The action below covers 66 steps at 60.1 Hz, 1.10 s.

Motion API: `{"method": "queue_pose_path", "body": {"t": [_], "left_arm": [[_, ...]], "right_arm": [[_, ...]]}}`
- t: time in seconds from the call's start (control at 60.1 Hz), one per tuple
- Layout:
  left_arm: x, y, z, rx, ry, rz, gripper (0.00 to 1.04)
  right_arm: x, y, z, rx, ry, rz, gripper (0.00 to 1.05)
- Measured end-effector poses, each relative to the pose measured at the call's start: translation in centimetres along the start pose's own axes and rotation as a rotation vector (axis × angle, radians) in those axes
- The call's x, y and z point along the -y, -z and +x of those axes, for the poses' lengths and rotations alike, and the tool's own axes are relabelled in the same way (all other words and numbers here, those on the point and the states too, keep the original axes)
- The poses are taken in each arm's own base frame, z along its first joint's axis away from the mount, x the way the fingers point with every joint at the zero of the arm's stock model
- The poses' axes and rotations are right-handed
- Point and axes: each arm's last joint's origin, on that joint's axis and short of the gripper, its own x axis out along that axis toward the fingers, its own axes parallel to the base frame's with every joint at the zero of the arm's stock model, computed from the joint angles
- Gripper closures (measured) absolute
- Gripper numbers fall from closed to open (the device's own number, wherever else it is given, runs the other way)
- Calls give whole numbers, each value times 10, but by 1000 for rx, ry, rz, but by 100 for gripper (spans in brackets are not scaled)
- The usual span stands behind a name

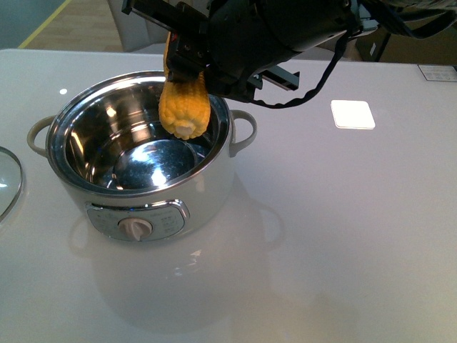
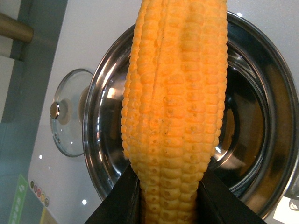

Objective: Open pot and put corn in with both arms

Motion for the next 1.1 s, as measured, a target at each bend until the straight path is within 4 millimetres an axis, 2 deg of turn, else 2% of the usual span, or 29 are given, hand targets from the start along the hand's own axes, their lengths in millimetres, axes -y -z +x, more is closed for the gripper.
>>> {"method": "queue_pose_path", "body": {"t": [0.116, 0.632, 1.097], "left_arm": [[0, 0, 0, 0, 0, 0, 7], [0, 0, 0, 0, 0, 0, 7], [0, 0, 0, 0, 0, 0, 7]], "right_arm": [[-4, 0, 10, -3, -10, 23, 84], [-9, 1, 30, -6, -1, 108, 84], [-4, 5, 40, -3, 26, 154, 85]]}}
